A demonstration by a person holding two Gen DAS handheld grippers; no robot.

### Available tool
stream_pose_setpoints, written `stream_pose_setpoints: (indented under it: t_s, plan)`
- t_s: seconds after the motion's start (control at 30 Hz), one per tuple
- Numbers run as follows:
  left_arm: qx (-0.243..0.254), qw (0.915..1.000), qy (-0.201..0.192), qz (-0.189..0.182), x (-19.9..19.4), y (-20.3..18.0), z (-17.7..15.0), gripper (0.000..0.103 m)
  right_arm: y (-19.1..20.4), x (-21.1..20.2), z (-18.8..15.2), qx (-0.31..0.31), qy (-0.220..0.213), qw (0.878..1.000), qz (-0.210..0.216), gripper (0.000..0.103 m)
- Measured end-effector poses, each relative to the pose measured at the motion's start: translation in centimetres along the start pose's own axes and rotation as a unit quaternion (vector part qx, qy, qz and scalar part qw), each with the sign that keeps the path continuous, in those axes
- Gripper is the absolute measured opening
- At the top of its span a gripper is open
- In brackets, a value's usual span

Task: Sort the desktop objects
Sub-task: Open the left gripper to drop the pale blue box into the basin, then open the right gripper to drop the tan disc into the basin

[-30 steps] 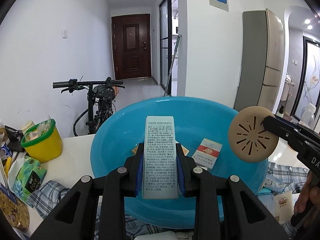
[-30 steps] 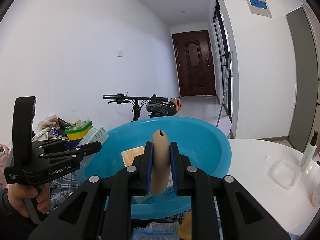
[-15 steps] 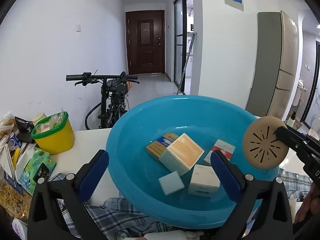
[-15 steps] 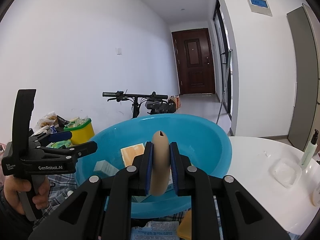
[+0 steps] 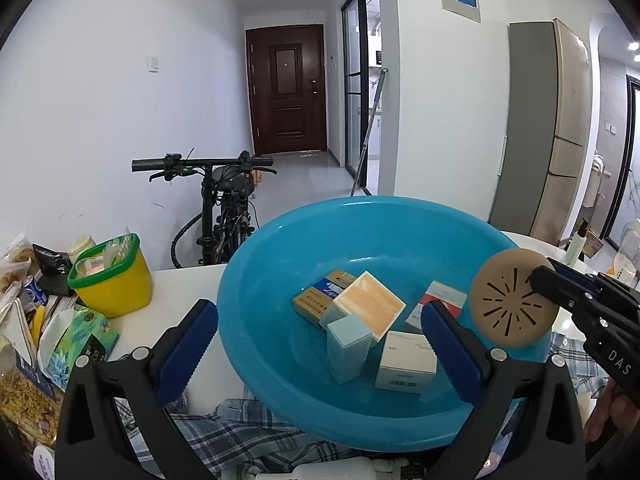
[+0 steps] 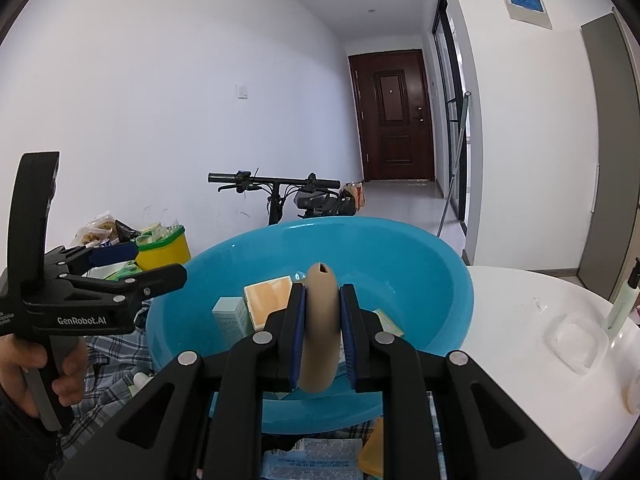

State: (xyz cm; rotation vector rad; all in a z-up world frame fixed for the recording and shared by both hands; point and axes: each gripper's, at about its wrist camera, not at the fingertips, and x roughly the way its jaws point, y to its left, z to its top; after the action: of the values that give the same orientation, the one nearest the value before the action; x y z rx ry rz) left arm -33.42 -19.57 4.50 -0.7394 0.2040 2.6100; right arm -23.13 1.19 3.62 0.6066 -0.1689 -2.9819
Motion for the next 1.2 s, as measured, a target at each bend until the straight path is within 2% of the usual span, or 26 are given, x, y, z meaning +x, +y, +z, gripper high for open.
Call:
stream_pose_setpoints:
  t_s: [0.4, 0.47, 0.5, 0.53, 0.57, 0.63, 0.77, 1.2]
  plan:
    - [0.003, 1.0000, 0.003, -0.001, -0.4, -0.2, 0.1, 0.103, 0.1, 0.2, -0.4, -0.004, -0.003, 1.000, 0.003, 0.016]
    - [0.005, 1.0000, 0.004, 0.000, -0.5, -0.4, 0.1, 0.103, 0.1, 0.2, -0.3, -0.001, -0.003, 1.000, 0.006, 0.023]
    - [0.006, 1.0000, 0.004, 0.001, -0.5, -0.4, 0.2, 0.103, 0.1, 0.2, -0.3, 0.002, -0.002, 1.000, 0.006, 0.052]
    - [0.007, 1.0000, 0.004, 0.002, -0.6, -0.5, 0.2, 0.103, 0.1, 0.2, -0.2, 0.006, 0.000, 1.000, 0.003, 0.103]
    - [0.007, 1.0000, 0.003, 0.002, -0.7, -0.5, 0.2, 0.103, 0.1, 0.0, -0.2, 0.008, -0.001, 1.000, -0.005, 0.100]
    - [0.007, 1.0000, 0.001, 0.002, -0.9, -0.6, 0.2, 0.103, 0.4, -0.5, -0.3, 0.004, -0.020, 1.000, -0.016, 0.103]
    - [0.010, 0.9999, 0.000, 0.006, -1.1, -0.8, 0.3, 0.103, 0.9, -0.6, -0.1, 0.000, -0.022, 1.000, -0.018, 0.103]
    - [0.031, 0.9991, 0.010, 0.027, -1.2, -2.0, -0.4, 0.103, -0.2, 0.4, -0.4, 0.015, 0.004, 1.000, -0.023, 0.103]
